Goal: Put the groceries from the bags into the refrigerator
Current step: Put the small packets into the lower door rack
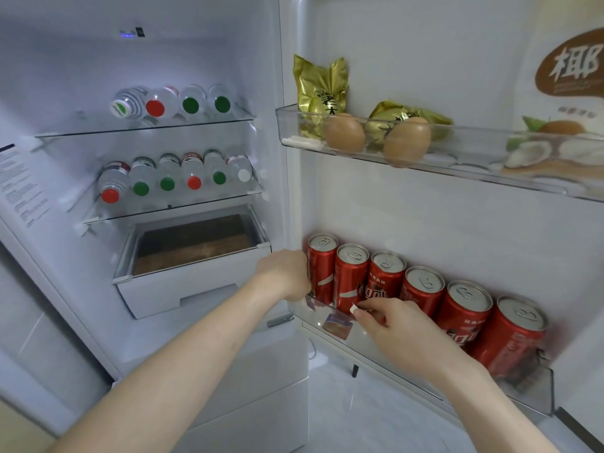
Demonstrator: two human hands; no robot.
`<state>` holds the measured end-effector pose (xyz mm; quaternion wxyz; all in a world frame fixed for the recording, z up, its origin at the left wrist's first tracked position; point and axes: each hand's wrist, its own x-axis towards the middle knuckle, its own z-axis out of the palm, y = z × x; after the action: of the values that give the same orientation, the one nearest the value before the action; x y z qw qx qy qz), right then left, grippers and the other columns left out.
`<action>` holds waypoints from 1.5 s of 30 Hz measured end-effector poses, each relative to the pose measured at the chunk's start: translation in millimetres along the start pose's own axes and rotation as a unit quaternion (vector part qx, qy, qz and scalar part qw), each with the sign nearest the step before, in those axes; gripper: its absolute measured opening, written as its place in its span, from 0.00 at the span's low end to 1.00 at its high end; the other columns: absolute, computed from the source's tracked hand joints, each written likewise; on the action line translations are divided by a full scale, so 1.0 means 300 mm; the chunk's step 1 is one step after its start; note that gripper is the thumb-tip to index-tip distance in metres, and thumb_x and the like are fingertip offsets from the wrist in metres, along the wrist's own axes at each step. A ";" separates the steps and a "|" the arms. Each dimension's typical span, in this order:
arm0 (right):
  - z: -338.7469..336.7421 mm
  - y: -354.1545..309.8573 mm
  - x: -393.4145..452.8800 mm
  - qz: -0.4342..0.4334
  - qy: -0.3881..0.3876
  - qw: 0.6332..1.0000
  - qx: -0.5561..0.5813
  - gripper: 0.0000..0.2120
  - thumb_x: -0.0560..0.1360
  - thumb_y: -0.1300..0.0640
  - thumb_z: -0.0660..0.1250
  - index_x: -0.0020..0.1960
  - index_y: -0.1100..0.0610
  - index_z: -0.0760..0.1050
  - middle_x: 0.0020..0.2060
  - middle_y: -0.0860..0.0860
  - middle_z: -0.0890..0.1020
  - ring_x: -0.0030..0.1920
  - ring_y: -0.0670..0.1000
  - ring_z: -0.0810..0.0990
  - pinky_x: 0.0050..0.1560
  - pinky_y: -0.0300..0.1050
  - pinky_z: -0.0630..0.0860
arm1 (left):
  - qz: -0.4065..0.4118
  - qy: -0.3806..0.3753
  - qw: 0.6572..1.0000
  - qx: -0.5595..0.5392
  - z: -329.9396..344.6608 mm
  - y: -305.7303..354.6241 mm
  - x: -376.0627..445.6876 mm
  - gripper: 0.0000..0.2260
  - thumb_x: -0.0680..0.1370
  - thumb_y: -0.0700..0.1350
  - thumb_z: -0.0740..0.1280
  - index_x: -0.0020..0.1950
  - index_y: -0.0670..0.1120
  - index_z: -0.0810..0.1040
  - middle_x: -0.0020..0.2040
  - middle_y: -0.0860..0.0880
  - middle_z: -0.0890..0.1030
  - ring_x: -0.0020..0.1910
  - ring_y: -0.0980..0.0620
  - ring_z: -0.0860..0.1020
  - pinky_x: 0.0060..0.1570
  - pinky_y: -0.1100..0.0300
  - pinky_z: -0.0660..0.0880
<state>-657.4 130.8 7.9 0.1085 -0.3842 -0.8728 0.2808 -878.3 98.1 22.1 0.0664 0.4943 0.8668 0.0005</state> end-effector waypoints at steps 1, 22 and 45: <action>0.003 -0.001 0.000 0.003 -0.008 1.000 -0.003 0.14 0.83 0.42 0.60 0.60 0.44 0.81 0.44 0.46 0.87 0.49 0.44 0.83 0.55 0.45 0.80 | 0.003 0.000 1.000 0.012 -0.001 0.002 -0.001 0.04 0.78 0.45 0.64 0.50 0.47 0.77 0.45 0.48 0.79 0.47 0.45 0.80 0.42 0.55 0.75; 0.012 -0.025 0.009 0.105 -0.038 0.993 0.044 0.18 0.80 0.51 0.58 0.41 0.63 0.77 0.30 0.48 0.72 0.33 0.49 0.69 0.38 0.46 0.66 | 0.067 0.076 0.978 -0.184 0.071 -0.071 -0.203 0.14 0.80 0.47 0.60 0.58 0.57 0.83 0.55 0.56 0.84 0.52 0.49 0.81 0.51 0.54 0.79; 0.183 -0.233 -0.129 -0.176 0.019 0.984 0.010 0.20 0.80 0.46 0.66 0.71 0.39 0.72 0.73 0.31 0.64 0.73 0.36 0.65 0.73 0.38 0.65 | 0.016 0.173 0.953 -0.247 0.182 -0.485 -0.596 0.21 0.80 0.42 0.63 0.68 0.63 0.74 0.72 0.70 0.65 0.72 0.62 0.67 0.72 0.58 0.66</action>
<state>-695.8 42.0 4.0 0.1769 -0.2290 -0.9215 0.2589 -906.8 -133.2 -21.2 0.0357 0.4681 0.8299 0.3013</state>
